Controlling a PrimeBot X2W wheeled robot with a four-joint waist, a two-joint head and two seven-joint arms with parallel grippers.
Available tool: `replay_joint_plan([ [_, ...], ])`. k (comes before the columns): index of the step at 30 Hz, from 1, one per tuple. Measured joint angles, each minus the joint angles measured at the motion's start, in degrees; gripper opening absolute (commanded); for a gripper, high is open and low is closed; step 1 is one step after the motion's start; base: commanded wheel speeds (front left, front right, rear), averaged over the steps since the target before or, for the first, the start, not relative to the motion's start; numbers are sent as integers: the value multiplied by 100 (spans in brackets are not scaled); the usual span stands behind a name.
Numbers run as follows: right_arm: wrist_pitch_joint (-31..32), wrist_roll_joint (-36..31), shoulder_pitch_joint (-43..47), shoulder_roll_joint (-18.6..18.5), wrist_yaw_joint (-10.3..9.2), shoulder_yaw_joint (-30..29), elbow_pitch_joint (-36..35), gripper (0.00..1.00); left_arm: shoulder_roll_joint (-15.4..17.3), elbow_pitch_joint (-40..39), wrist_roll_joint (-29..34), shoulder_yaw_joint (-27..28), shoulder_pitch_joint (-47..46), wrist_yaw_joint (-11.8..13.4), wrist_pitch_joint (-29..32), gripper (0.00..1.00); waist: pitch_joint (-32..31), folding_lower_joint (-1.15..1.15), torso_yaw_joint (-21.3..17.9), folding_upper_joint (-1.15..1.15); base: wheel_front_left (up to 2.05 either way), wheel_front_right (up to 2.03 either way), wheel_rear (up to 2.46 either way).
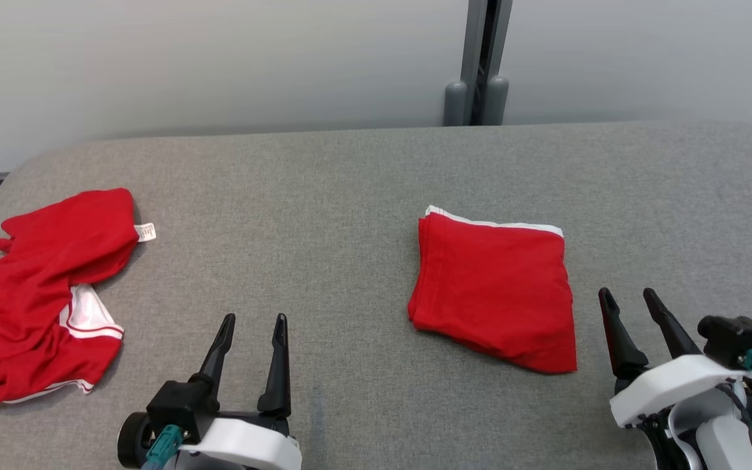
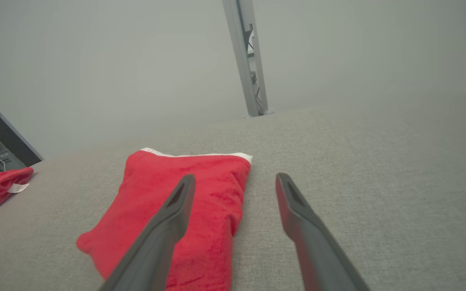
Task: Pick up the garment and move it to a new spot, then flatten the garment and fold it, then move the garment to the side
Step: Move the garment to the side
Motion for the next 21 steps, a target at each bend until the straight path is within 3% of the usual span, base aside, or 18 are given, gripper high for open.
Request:
replay_joint_plan([
  [8,468,1278,-732,-413,0,465,722,100,-3,30,-44,-258,-307,18,0,100,455,0,242,0,0,0,0],
  [13,822,2016,-1096,-480,0,599,1200,100,-1,43,-88,-364,-435,58,0,100,642,1,430,0,0,0,0],
  [21,1285,2777,-1377,-654,0,1093,1551,100,-1,66,-87,-426,-507,80,0,100,772,0,657,0,0,0,0],
])
